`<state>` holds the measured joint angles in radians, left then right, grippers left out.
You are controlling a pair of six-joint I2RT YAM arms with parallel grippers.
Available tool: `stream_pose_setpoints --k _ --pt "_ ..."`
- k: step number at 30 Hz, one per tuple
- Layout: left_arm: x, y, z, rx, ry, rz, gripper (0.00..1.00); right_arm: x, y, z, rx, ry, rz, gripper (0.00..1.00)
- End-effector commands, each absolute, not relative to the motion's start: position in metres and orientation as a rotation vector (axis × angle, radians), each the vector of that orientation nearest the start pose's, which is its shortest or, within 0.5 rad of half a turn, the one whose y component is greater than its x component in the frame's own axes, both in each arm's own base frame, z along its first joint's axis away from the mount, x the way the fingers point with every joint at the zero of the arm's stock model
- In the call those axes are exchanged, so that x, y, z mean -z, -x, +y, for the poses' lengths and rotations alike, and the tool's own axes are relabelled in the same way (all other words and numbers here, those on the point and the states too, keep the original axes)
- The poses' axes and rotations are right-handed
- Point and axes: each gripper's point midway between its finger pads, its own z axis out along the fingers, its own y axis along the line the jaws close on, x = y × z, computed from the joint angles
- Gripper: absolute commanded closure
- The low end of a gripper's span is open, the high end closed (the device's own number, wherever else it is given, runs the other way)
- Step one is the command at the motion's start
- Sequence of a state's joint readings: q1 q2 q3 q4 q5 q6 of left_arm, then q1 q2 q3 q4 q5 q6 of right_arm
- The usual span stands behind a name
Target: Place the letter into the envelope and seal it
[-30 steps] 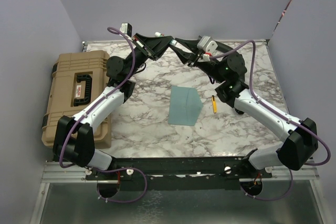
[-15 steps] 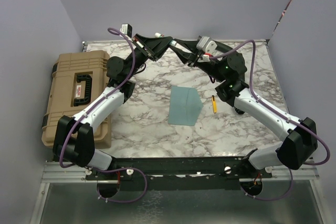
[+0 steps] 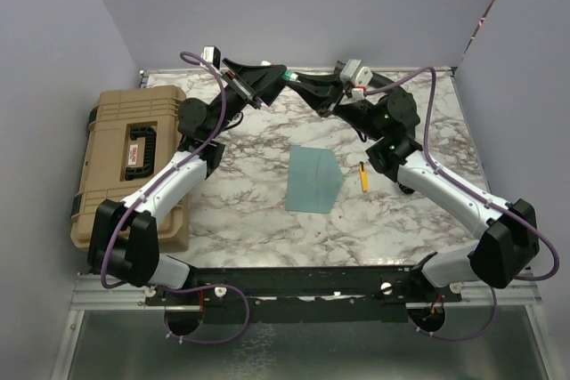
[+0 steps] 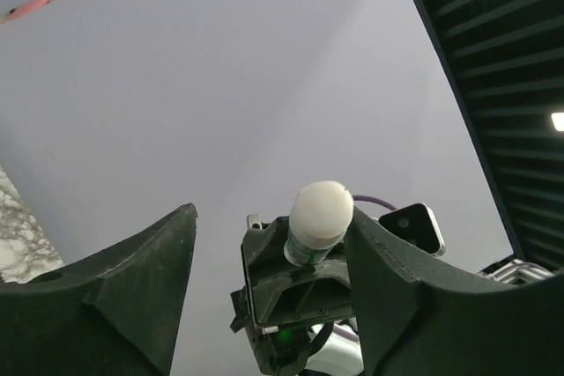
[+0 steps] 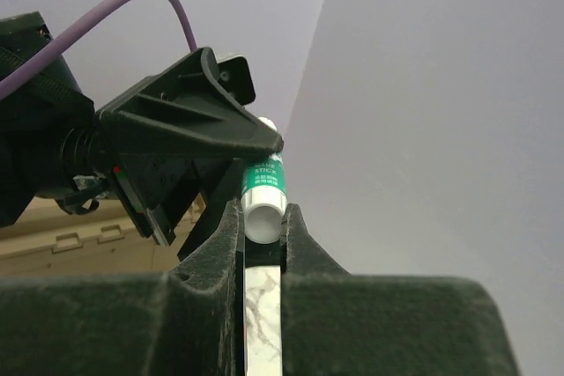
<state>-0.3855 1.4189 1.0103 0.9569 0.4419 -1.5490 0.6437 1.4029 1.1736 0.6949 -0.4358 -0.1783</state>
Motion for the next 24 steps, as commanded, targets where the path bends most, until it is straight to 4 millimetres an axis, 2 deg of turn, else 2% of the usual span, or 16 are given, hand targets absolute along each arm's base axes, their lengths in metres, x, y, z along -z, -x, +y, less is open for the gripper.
stream_pose_setpoints --k 1,6,10,12,17,24 --pt "-0.443 -0.336 -0.249 1.895 0.216 1.288 0.30 -0.438 -0.317 0.324 -0.732 0.796 0.875 0.99" --pt "-0.444 -0.340 -0.240 1.881 0.214 1.288 0.19 -0.425 -0.317 0.320 -0.763 0.773 0.924 0.99" --pt "-0.442 -0.341 -0.231 1.869 0.199 1.302 0.19 -0.417 -0.319 0.317 -0.823 0.746 0.973 0.99" --pt "-0.437 -0.341 -0.231 1.870 0.185 1.331 0.24 -0.414 -0.321 0.317 -0.852 0.736 0.992 0.99" --pt "-0.422 -0.344 -0.230 1.862 0.183 1.415 0.44 -0.406 -0.325 0.313 -0.888 0.732 1.012 0.99" --pt "-0.418 -0.345 -0.235 1.866 0.133 1.458 0.50 -0.400 -0.329 0.313 -0.930 0.746 1.027 0.99"
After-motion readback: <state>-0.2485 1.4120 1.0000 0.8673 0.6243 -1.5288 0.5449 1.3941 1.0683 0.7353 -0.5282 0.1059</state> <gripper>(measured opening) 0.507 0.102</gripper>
